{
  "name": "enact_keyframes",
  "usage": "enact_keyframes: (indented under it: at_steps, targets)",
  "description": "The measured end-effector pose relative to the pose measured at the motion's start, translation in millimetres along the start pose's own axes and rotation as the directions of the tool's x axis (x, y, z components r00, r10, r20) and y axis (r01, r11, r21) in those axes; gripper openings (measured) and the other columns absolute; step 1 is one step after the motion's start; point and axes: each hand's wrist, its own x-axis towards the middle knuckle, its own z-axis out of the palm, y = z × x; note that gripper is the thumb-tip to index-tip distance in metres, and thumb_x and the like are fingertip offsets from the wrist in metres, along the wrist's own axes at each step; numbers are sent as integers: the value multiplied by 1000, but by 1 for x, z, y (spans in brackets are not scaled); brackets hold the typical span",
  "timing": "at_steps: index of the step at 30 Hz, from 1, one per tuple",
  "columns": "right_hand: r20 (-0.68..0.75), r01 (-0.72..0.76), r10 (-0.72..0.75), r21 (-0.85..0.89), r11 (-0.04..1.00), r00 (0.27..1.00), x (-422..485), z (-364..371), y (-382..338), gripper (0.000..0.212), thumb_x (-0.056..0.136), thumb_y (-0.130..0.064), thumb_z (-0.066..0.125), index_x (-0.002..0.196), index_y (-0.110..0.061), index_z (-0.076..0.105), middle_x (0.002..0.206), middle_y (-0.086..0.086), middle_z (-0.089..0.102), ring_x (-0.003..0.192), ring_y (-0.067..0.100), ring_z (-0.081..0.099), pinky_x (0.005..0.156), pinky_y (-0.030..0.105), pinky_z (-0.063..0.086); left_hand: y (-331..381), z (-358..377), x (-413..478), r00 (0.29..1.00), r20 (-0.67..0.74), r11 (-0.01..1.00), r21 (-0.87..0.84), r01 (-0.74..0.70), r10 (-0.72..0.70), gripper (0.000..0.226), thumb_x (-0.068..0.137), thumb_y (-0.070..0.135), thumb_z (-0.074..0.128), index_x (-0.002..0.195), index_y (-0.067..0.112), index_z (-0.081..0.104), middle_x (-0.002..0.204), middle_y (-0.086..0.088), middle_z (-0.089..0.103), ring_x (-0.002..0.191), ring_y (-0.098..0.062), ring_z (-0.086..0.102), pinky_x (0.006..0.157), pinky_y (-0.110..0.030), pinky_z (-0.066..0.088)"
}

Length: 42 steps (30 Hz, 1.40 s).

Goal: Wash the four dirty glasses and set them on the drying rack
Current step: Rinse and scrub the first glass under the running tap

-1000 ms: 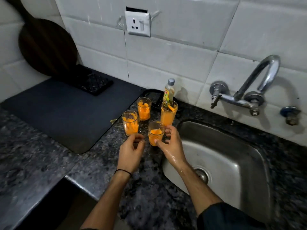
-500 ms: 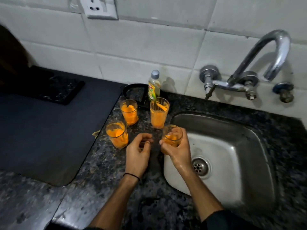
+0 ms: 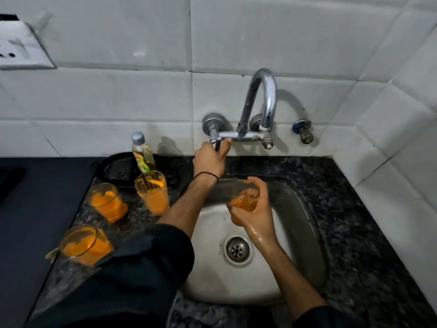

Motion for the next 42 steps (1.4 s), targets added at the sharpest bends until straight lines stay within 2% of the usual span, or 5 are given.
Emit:
enact_keyframes:
  at_steps: [8,13,19,29,42]
  targets:
    - [73,113,-109,-49,992,991,19,-17,-2,78,76,-9,85,130,-39,38,105,-12,63,92,3,67,74,22,57,-19,9,-12,933,304,725,-597,344,-192,52,97,57,47,112,9,62,98,-10,75,88,-29,72,75,-37,56]
    - [143,207,-184,-172,963,973,25,-10,4,75,76,-15,83,129,-44,38,118,-12,59,111,-2,58,98,25,52,-48,47,-60,540,797,342,-445,828,-270,54,82,63,60,105,15,72,107,-9,72,107,-25,62,96,-41,47]
    - [442,615,-477,-727,305,760,38,-35,12,41,82,-25,68,122,-19,62,125,5,57,121,25,53,120,44,14,-48,77,-65,708,679,66,-711,700,-195,36,100,37,44,100,10,67,87,-11,73,80,-21,71,75,-33,55]
    - [758,768,175,-640,15,628,64,-42,-29,39,89,-10,63,126,-18,56,135,5,60,136,23,48,125,52,1,-51,91,-75,650,714,75,-656,751,-262,29,93,36,59,109,15,71,90,-12,74,96,-25,65,63,-36,59]
    - [698,631,95,-690,355,710,39,-47,8,23,103,-21,45,118,-22,63,142,0,51,140,23,23,117,44,12,-65,83,-89,620,728,57,-634,771,-293,37,95,41,56,100,7,71,81,-20,75,90,-32,66,86,-45,51]
